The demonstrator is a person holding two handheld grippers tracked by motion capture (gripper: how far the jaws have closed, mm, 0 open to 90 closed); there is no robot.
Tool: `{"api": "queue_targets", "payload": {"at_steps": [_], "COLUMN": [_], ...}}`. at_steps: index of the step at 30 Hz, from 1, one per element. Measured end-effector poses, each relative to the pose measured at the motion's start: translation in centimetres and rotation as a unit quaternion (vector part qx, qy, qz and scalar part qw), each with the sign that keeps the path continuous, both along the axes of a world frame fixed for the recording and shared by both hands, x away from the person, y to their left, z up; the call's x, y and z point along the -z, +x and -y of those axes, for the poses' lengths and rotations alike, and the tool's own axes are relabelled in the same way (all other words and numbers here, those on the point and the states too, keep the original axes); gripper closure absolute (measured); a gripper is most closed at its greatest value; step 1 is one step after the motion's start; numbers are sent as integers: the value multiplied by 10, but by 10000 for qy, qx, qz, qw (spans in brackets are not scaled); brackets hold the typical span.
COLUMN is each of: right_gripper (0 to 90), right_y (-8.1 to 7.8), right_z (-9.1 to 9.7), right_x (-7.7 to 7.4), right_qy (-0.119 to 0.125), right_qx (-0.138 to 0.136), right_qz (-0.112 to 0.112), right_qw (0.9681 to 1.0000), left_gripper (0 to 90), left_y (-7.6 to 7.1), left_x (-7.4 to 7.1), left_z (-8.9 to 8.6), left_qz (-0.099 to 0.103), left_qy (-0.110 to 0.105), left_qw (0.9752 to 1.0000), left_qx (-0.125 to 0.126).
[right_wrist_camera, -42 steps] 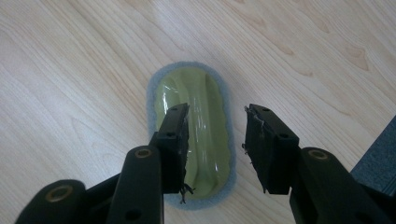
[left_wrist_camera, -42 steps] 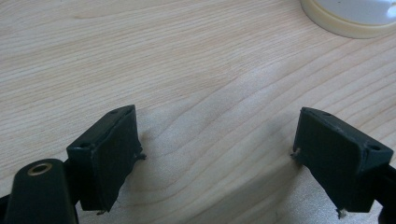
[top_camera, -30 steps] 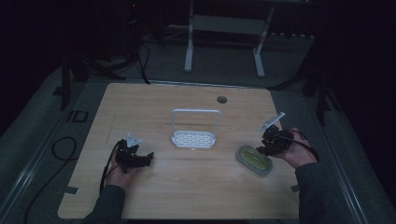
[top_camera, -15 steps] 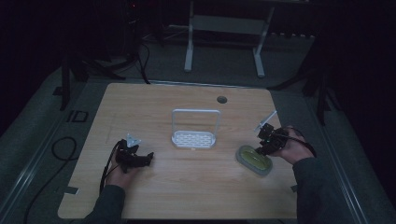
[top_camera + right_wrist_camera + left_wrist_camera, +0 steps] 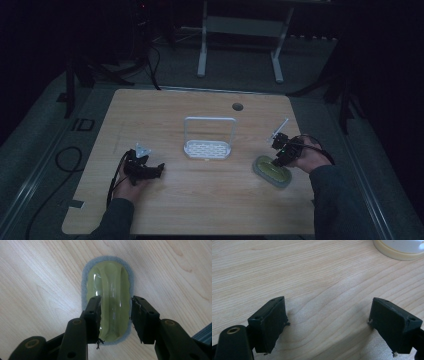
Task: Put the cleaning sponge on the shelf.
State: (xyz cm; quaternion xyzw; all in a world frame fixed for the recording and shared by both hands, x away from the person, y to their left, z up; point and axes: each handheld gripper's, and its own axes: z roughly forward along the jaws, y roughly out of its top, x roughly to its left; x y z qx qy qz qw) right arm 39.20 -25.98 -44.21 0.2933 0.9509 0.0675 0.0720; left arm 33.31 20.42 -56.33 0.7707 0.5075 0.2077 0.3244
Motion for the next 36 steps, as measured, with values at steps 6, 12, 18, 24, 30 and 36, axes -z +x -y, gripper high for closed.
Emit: {"api": "queue_targets", "payload": {"at_steps": [6, 12, 18, 24, 30, 36], "right_gripper": [599, 587, 574, 571, 592, 612], "right_y": [4, 7, 11, 13, 15, 17], "right_z": [-2, -5, -6, -10, -11, -13], "right_x": [2, 8, 12, 18, 22, 25], "right_qy": [-118, -214, -231, -391, -445, -574], "right_qx": [3, -2, 37, 38, 24, -25], "right_qz": [-105, -249, -383, -570, -648, -700], "right_qw": [9999, 9995, 9990, 9976, 9969, 9959], "left_gripper": [144, 144, 144, 144, 143, 143], "left_y": [0, 0, 0, 0, 0, 0], "left_x": [0, 0, 0, 0, 0, 0], "left_z": [0, 0, 0, 0, 0, 0], "left_qz": [0, 1, 1, 2, 2, 1], "left_qy": [0, -2, 0, 0, 0, -1], "left_qw": [10000, 10000, 10000, 10000, 10000, 10000], "left_qx": [1, 0, 2, 1, 1, 2]}}
